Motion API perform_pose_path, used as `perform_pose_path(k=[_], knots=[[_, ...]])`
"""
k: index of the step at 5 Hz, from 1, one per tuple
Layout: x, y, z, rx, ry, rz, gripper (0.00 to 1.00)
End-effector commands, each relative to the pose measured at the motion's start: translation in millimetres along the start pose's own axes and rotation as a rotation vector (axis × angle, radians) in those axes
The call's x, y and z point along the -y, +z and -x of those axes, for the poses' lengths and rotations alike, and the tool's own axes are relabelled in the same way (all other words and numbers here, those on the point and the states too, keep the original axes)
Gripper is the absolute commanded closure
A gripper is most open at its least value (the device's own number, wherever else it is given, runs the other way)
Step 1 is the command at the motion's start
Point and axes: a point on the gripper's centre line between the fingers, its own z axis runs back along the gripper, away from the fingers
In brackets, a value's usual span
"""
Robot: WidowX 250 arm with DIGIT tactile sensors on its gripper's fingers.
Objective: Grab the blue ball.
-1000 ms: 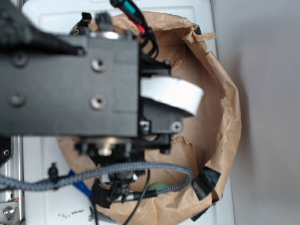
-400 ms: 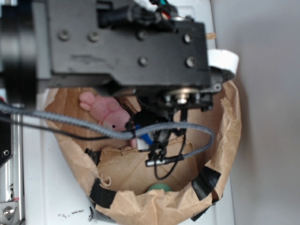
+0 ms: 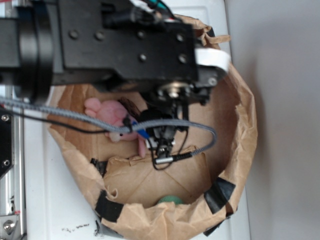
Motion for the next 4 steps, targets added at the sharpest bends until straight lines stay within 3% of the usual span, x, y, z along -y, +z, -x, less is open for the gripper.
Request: perform_pose_path(k=[1,2,3,4], knots=[[5,-29,-33,0.071,0.071,-0.083,0.0],[7,-36,-39,0.083,0.076,-0.088,0.0],[6,-40,-32,0.135,0.072,-0.107,1.0],[3,-34,-27,0.144,0.053,-0.085,1.0]])
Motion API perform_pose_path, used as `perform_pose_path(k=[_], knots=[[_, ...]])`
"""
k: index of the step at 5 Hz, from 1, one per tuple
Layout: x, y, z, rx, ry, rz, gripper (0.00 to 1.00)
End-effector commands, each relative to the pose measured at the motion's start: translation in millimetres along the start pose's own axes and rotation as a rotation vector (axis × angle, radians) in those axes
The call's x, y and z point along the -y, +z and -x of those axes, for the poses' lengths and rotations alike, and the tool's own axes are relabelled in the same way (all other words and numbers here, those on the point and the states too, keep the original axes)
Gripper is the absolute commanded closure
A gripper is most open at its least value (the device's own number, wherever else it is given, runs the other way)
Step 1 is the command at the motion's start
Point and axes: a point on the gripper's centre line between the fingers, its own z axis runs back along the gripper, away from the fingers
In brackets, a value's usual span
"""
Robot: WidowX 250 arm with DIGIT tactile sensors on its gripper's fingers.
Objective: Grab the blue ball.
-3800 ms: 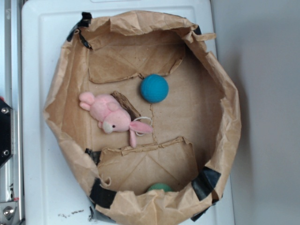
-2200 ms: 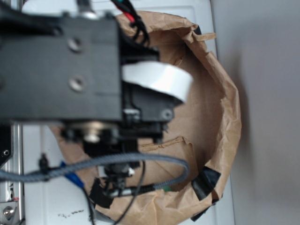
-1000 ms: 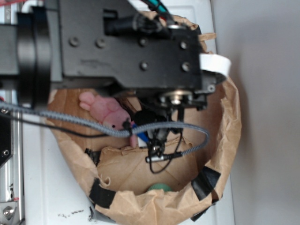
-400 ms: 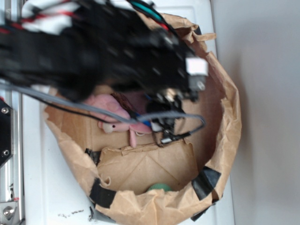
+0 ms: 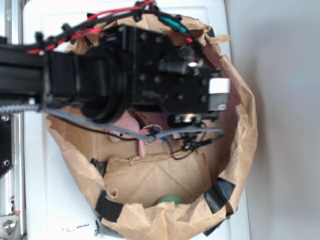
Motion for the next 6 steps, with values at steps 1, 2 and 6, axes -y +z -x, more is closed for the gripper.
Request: perform_pose_path(k=[1,2,6], knots=[[-1,28,2,0.091,-0.032,0.042,1.0],[-2,30,8,0.109,-0.05,0.051,1.0],[-22,56,13,0.049,-0.054,0.082,0.0]])
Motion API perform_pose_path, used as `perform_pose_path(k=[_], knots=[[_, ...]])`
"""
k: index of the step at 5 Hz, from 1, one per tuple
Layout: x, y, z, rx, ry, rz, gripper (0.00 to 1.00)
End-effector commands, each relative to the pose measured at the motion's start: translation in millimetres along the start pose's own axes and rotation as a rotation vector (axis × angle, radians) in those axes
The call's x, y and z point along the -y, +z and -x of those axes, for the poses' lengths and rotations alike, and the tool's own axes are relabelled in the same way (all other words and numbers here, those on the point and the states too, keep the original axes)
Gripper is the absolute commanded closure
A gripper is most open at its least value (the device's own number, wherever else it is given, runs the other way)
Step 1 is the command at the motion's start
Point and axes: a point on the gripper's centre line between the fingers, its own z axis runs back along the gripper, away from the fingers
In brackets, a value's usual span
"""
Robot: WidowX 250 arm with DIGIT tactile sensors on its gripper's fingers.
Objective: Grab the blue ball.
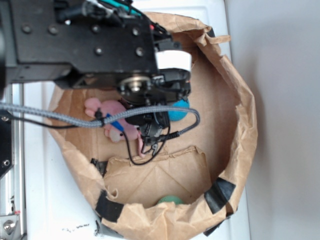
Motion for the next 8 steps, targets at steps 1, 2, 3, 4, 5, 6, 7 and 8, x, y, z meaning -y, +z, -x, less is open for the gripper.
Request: perform_pose_path(k=[1,2,3,4,5,6,7,8], knots=[[-23,-19,-17,0.057,0.053,-0.078,0.0],[-17,-27,-18,0.071,0.036,-0.084,0.0],[-15,-39,-21,0.073,0.027,-0.076,0.0],[-13,-61,-24,0.082,0.042,-0.111,0.0],[-13,-89,-31,0.108,0.05,-0.181,0.0],[-11,-91,-38,0.081,0.083,-0.176,1.0],[-11,-85,-44,0.06,0.104,-0.161,1.0],[-10,-74,-45,0.04,0.109,-0.132,1.0]])
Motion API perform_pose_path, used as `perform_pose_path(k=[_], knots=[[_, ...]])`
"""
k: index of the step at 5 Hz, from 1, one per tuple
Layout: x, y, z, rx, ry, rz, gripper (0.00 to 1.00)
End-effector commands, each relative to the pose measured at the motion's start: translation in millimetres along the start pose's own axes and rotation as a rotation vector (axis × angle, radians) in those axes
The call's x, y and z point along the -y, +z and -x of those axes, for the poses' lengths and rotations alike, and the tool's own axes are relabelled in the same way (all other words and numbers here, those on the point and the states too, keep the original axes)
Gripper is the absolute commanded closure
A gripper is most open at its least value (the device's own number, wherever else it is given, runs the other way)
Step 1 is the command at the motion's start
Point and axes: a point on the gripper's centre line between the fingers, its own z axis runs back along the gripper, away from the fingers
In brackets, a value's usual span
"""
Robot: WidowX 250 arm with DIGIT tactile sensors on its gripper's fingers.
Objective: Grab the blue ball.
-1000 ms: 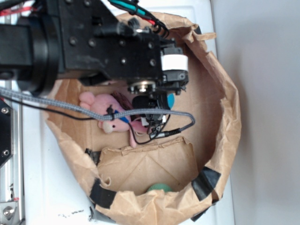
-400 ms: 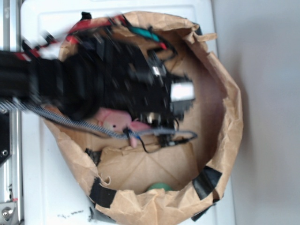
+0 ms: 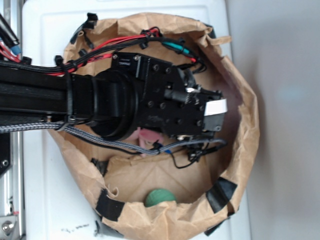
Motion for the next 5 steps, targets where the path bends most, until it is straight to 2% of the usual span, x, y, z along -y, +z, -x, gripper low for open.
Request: perform_pose_path(k=[1,2,3,4,5], knots=[[-12,32,-3,-0.05,-0.001,0.075,1.0],[-19,64,4,-0.085,-0.018,0.101,1.0],[-26,113,15,-0.126,-0.041,0.108,1.0],[-25,145,30,-0.113,-0.08,0.111,1.0],[-24,158,49,-0.071,-0.11,0.08,1.0]])
